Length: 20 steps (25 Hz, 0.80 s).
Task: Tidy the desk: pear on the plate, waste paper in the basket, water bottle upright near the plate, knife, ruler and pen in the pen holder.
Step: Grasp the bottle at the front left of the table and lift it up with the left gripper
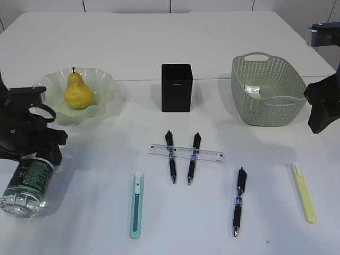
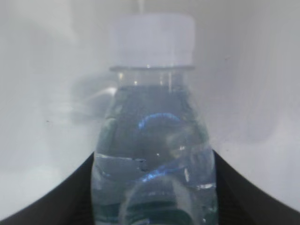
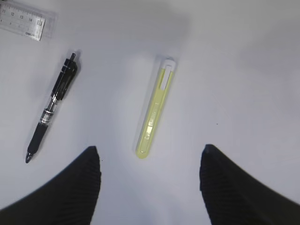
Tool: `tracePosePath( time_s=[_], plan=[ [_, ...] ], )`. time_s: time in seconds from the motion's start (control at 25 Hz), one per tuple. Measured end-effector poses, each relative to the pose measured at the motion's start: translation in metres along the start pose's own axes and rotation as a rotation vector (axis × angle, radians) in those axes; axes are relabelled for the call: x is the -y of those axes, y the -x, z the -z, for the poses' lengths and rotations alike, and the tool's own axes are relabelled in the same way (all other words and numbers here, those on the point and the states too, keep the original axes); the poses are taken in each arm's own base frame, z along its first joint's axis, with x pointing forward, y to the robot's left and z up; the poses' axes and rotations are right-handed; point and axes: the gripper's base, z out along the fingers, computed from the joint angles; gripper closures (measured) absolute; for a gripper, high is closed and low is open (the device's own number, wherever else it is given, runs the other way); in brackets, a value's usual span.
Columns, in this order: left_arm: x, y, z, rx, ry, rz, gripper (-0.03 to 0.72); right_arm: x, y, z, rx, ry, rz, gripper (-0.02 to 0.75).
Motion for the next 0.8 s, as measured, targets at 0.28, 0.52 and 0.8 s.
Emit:
tracePosePath(
  time_s=[0.28,0.52,0.8],
  plan=[
    [-0.004,-0.019,0.036,0.229,-0.023,-0.034,0.284,0.000,0.000,0.000,-0.004,0.000,0.000,0.247],
    [-0.015,-0.064,0.056,0.411,-0.039,-0.036,0.284,0.000,-0.001,0.000,-0.006,0.000,0.000,0.247],
    [-0.023,-0.098,0.077,0.619,-0.063,-0.036,0.284,0.000,-0.002,0.000,-0.022,0.000,-0.010,0.247]
  ],
)
